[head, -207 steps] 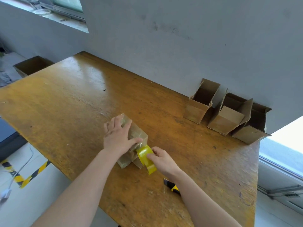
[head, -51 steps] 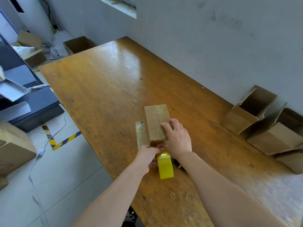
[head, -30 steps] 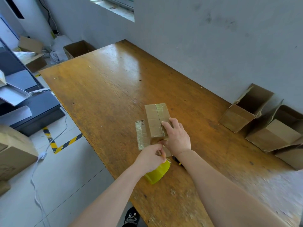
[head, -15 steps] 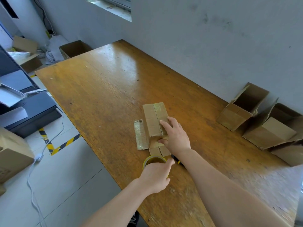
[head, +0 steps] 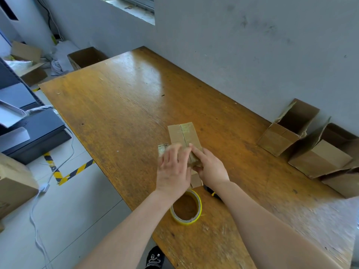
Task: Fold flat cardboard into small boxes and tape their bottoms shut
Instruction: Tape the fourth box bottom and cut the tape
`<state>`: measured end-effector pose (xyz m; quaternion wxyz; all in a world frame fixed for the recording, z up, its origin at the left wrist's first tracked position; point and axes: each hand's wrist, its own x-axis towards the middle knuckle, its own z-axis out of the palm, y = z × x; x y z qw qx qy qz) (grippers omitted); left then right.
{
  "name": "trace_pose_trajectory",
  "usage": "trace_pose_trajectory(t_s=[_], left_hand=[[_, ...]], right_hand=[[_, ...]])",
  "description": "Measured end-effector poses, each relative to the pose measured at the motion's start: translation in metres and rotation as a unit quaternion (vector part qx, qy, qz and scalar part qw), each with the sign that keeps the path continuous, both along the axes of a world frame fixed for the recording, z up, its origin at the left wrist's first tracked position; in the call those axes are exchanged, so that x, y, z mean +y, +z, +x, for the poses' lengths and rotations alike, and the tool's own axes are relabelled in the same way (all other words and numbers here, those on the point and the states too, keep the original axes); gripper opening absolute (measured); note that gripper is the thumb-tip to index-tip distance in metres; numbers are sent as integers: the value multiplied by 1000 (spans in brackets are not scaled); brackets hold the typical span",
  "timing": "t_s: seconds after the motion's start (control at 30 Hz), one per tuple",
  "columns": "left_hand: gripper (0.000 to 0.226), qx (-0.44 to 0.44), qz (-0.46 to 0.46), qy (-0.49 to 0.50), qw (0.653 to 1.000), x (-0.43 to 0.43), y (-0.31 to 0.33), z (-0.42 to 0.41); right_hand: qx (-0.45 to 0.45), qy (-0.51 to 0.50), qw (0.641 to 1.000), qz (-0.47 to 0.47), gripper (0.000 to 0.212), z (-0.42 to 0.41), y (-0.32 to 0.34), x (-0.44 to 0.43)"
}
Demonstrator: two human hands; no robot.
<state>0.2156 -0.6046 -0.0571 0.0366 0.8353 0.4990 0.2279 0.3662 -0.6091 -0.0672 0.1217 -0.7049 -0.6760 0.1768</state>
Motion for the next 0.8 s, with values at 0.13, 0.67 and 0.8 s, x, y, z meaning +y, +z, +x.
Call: trace_pose_trajectory(t_s=[0.13, 0.67, 0.8], left_hand=[[94, 104, -128, 42, 985, 24, -11, 4], [98, 40, -195, 26, 980, 29, -24, 2], [104, -9, -231, 9, 973, 32, -26, -4]], right_hand=[[6, 3, 1000, 13, 78, 0, 0, 2], [-72, 17, 996, -45, 96, -6, -4, 1], [49, -75, 995, -32, 100, -11, -11, -8]])
